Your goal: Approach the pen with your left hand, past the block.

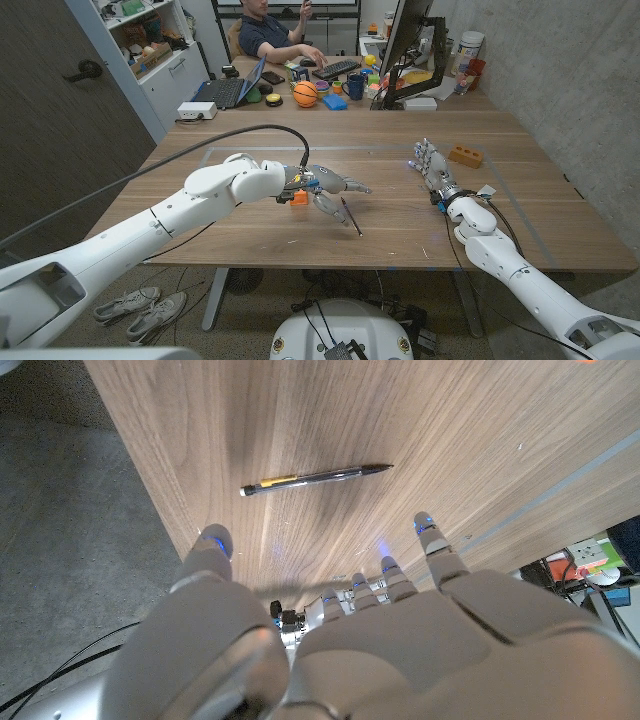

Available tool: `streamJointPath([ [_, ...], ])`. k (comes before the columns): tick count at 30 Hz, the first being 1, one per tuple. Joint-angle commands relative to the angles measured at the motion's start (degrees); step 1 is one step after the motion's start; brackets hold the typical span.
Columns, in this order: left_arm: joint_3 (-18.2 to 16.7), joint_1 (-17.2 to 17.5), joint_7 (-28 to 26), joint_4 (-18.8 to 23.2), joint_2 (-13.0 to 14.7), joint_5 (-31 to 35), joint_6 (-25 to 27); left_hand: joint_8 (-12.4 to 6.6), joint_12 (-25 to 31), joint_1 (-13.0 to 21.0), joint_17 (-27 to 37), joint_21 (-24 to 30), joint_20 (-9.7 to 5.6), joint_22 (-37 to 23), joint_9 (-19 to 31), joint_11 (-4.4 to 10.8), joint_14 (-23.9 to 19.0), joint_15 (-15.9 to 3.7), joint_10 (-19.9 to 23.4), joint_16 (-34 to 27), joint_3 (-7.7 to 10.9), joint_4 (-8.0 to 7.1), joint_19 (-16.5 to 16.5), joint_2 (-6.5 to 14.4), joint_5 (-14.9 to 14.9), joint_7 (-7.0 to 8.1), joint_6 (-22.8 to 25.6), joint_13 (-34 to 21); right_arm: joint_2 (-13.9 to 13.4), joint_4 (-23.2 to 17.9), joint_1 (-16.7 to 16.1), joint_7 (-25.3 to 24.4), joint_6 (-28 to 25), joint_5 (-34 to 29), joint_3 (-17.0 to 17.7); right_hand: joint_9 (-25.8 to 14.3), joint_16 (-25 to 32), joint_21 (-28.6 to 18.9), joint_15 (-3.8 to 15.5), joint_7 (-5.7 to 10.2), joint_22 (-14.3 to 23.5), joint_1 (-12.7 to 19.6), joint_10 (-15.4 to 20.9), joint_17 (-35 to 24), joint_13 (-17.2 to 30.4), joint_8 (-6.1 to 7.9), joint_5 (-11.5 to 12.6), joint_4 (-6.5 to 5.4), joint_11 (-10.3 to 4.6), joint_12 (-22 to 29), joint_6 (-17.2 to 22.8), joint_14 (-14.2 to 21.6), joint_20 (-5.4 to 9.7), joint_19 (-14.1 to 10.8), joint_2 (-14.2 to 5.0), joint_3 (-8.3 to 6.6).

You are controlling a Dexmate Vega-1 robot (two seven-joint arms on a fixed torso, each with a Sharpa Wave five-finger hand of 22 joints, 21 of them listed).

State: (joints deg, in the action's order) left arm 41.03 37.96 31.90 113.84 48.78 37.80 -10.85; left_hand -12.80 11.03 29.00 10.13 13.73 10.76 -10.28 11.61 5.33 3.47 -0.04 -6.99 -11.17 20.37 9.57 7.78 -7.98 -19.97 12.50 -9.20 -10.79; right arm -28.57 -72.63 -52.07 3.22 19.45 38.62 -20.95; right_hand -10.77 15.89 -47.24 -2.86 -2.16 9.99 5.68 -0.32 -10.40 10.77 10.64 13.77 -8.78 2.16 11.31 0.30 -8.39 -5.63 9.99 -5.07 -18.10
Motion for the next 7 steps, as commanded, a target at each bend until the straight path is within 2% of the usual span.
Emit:
streamJointPath([
  [1,-0.51,-0.07,-0.78,-0.80,0.35,-0.48,-1.38,-0.33,0.07,1.03,0.15,-0.21,0.12,-0.11,0.09,0.35,0.18,-0.29,-0.03,-0.10,-0.14,-0.04,0.32,0.04,-0.39,0.17,0.47,-0.11,0.16,-0.49,0.08,-0.89,-0.44,-0.53,-0.32,-0.16,-0.11,0.12,-0.38,-0.39,0.12,-0.37,0.02,-0.09,0.21,0.20,0.38,0.07,0.21,-0.10,-0.24,0.10,-0.50,3.53,0.10,0.25],
  [7,-0.71,-0.15,-1.30,-1.36,0.41,-0.89,-2.24,-0.39,0.04,1.53,0.16,-0.41,0.14,-0.13,0.10,0.38,0.22,-0.30,-0.12,-0.10,-0.33,-0.18,0.35,0.05,-0.41,0.17,0.62,-0.12,0.23,-0.73,0.04,-1.47,-0.59,-0.78,-0.40,-0.16,-0.17,0.24,-0.38,-0.41,0.12,-0.41,-0.01,-0.08,0.20,0.21,0.43,0.10,0.17,-0.11,-0.23,0.12,-0.51,3.52,0.09,0.30],
])
